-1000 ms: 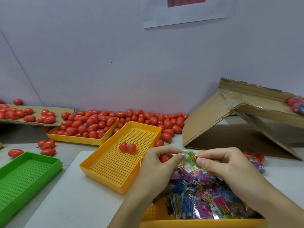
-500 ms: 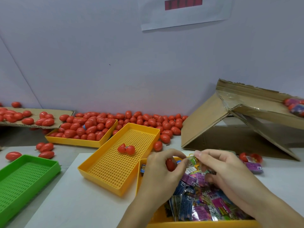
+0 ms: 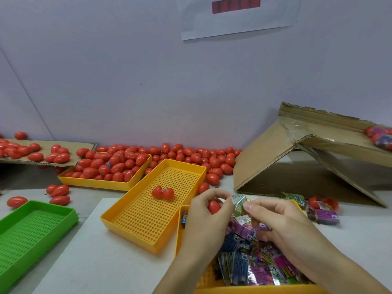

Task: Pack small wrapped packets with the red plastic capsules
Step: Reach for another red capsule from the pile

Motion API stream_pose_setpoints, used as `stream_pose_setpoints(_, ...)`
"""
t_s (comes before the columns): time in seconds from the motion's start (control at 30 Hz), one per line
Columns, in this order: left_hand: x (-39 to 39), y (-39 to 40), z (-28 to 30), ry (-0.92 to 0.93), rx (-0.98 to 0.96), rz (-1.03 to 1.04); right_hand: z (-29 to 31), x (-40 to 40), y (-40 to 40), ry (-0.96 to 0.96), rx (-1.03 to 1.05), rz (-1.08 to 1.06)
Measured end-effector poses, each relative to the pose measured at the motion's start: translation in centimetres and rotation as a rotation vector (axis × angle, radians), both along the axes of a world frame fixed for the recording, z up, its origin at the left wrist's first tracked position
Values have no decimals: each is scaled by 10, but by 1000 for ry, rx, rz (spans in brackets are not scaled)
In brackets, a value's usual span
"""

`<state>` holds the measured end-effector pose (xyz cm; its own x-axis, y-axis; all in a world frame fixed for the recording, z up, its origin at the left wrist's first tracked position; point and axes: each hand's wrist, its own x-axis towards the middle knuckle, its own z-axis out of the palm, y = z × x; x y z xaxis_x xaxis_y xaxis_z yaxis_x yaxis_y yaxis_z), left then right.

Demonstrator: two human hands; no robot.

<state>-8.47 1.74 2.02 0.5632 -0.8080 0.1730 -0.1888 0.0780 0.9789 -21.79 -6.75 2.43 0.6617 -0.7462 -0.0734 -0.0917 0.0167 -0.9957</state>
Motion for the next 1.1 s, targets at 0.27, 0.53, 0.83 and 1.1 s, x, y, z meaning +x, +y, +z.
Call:
stream_pose_setpoints(0.27,1,1,-4,-546,34,75,10,-3,1,-23,-60,-26)
stream_pose_setpoints(0.53,-1,2,-4,-717,70,55,5,-3,2,169,-407,-158)
stream_pose_setpoints(0.83,4,1,-6,-673,122,98,6,-7,14,250,-1122,41)
stream_pose_setpoints(1.1,7,0,-8,-616,141,72,3,-8,10,374,-1244,52)
